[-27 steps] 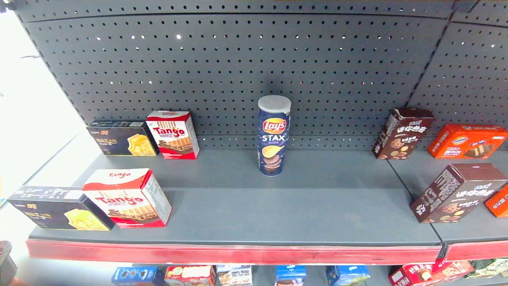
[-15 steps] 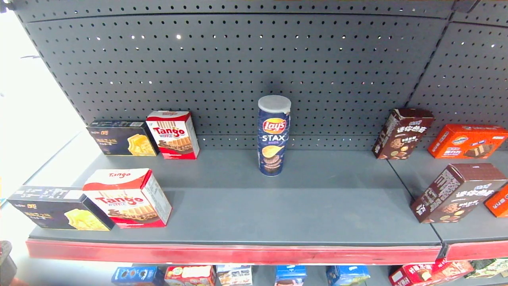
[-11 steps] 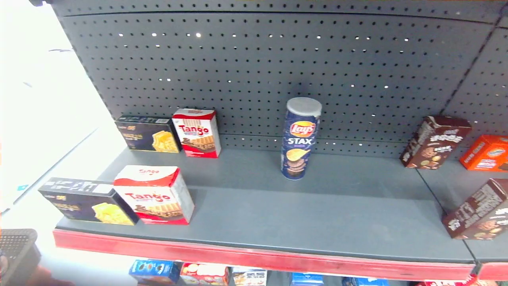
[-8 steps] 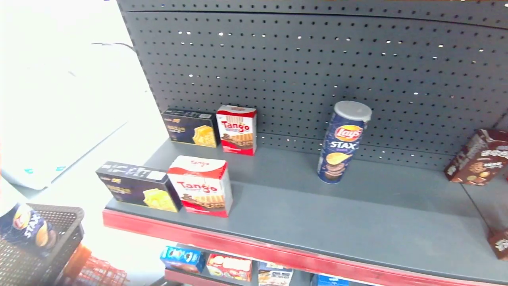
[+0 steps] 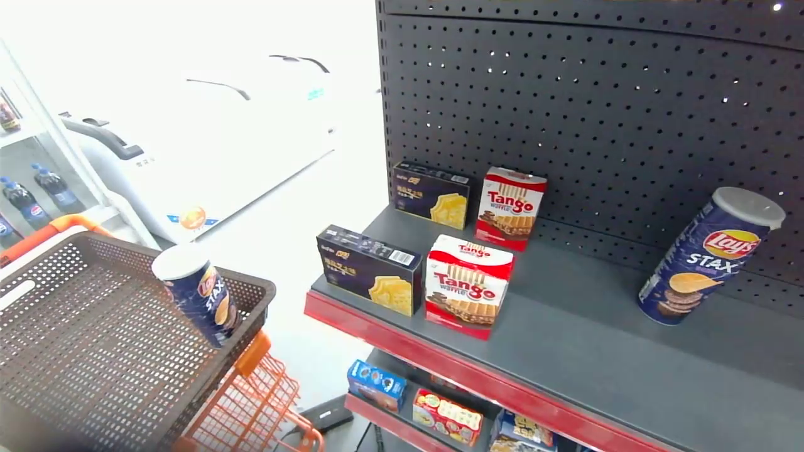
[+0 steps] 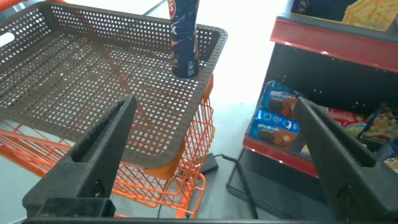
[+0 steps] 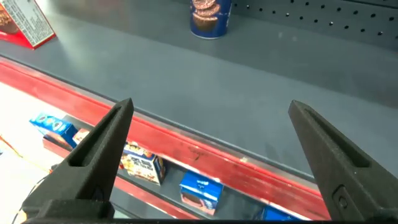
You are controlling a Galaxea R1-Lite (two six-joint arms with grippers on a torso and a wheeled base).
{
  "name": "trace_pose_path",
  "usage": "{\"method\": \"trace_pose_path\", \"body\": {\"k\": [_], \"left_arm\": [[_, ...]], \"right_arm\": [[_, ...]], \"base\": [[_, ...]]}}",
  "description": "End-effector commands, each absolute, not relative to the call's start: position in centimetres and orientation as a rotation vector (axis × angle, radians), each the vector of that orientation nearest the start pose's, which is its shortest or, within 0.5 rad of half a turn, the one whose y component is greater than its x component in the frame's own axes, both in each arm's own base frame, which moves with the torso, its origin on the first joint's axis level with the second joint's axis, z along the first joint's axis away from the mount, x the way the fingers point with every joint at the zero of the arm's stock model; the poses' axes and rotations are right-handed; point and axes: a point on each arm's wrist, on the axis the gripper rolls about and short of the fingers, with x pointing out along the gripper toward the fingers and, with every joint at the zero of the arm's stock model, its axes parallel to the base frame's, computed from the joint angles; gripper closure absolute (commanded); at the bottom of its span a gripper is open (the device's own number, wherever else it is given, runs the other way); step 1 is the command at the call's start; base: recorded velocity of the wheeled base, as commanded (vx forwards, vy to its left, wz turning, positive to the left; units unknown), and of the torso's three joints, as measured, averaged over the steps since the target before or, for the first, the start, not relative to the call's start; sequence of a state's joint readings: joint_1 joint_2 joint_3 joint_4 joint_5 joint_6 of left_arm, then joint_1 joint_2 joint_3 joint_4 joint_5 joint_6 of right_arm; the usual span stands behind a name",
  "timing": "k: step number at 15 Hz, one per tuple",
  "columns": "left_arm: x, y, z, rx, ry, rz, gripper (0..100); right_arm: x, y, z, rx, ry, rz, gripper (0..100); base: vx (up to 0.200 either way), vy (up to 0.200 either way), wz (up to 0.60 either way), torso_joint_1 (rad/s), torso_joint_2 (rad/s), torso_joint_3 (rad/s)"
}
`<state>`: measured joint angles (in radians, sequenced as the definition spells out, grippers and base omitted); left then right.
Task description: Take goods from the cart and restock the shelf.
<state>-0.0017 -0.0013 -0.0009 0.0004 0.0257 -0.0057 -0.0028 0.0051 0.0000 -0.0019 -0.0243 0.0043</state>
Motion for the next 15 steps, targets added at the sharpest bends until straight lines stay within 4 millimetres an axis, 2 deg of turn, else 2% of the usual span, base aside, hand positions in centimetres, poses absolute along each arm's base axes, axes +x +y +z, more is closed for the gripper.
{"method": "trace_pose_path", "body": {"k": [1,13,14,15], "left_arm": [[-2.3,0.1,7.6,-0.006,-0.002,0.025,0],[-2.4,0.0,8.0,0.031,-0.009,0.017,0],[-2.8,0.1,9.2,0.064,-0.039,0.015,0],[-2.6,0.1,11.9,0.057,0.015,0.032,0]], "right_arm": [[-2.2,-0.1,7.6,0.005,0.005,-0.026,0],[-2.2,-0.1,7.6,0.006,0.005,-0.026,0],[-2.2,0.0,7.6,0.006,0.005,-0.028,0],[-2.2,-0.1,7.6,0.006,0.005,-0.026,0]], "base": [[0.000,0.000,0.00,0.000,0.00,0.000],[0.000,0.000,0.00,0.000,0.00,0.000],[0.000,0.000,0.00,0.000,0.00,0.000],[0.000,0.000,0.00,0.000,0.00,0.000]]}}
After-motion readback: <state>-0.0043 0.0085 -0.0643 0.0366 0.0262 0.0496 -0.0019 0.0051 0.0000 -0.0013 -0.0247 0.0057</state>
